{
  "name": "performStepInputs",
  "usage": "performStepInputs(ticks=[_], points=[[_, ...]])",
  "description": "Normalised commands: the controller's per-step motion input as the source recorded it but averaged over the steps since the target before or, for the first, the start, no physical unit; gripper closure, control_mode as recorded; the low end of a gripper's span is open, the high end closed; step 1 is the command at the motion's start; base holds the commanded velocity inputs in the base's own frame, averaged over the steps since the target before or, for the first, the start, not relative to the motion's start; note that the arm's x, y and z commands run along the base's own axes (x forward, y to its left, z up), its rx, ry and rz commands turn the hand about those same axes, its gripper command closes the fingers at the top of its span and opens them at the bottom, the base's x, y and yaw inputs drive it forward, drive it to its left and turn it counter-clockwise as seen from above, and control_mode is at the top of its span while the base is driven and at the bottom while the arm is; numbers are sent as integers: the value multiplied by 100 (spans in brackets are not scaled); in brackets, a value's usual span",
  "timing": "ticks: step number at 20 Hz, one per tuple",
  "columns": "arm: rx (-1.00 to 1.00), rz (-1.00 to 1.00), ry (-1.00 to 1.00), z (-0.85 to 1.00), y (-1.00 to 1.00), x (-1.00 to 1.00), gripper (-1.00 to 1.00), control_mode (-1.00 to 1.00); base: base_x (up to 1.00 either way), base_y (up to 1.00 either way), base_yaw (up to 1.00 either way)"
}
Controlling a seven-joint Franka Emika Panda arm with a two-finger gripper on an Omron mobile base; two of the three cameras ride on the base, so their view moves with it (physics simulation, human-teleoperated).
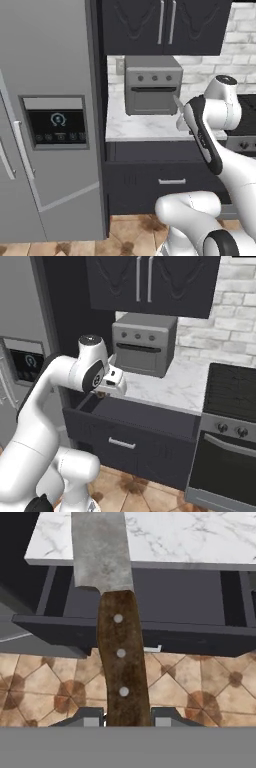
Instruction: Pick up the metallic utensils from the counter and place them in the open drawer. Make sure not to pick up any wooden utensils.
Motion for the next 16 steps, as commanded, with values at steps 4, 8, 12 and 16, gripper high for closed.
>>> performStepInputs(ticks=[4,8,12,16], points=[[0,0,0,0,0,0,100,100,49,9,-15],[0,0,0,0,0,0,100,100,25,15,-23],[0,0,0,0,0,0,100,100,2,13,-20],[0,0,0,0,0,0,100,100,9,15,-21]])
